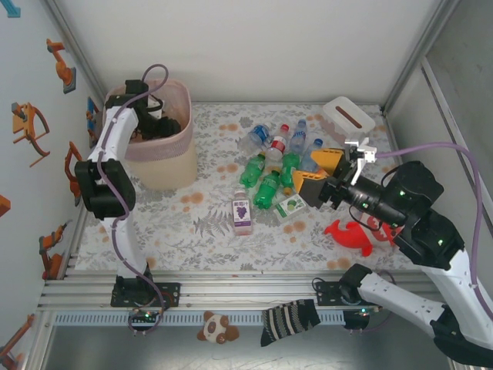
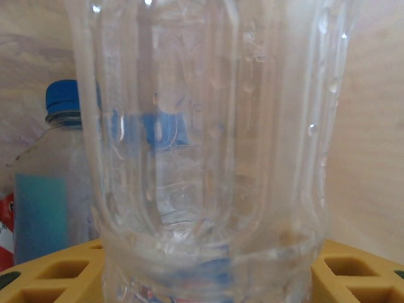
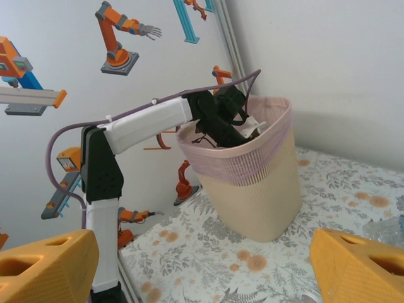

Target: Put the plastic bottles in the bin

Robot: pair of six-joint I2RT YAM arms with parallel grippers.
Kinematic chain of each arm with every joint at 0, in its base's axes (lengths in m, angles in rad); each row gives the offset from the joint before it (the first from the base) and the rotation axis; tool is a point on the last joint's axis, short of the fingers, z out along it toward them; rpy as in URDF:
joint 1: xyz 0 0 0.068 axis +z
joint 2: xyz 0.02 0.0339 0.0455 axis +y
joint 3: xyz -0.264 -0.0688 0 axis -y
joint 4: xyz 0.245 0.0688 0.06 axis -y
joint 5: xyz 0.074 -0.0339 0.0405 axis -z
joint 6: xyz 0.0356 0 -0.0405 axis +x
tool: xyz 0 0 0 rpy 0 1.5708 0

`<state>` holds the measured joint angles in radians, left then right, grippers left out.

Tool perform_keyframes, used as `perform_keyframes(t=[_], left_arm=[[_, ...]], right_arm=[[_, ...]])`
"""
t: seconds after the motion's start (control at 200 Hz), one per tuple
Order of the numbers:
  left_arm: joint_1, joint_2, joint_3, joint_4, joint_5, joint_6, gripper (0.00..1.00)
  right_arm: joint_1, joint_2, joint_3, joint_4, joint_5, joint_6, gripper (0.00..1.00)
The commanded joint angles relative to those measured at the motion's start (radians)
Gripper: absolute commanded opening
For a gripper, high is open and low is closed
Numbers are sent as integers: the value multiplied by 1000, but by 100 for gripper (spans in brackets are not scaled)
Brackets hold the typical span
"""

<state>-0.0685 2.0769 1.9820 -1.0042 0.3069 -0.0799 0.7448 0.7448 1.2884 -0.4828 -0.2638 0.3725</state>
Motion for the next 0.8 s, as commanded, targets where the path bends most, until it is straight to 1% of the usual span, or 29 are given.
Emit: perform_keyframes(t=[0.0,0.095,0.195,0.33,0.391,0.451,0.796], left_arm=[[4,48,55,-10,-14,27,51],[4,59,80,-41,-13,25,57],[-1,32,49,-43,-13,13,65],[-4,-30,-2,-37,-11,2,72],[-5,-66,-27,-31,-7,-3,78],[-5,-105,-47,-22,-6,-10,81],[-3,-293,-77,-19,-16,-31,84]], right_arm=[[4,-18,-3,-8,27,-16,86],[5,-26,-5,-13,31,-14,86],[3,-33,-14,-5,34,-10,86],[3,-31,-14,0,26,-8,86],[3,-27,-12,1,23,-9,86],[4,-25,-10,3,18,-8,86],[4,-32,-16,-4,29,-3,86]])
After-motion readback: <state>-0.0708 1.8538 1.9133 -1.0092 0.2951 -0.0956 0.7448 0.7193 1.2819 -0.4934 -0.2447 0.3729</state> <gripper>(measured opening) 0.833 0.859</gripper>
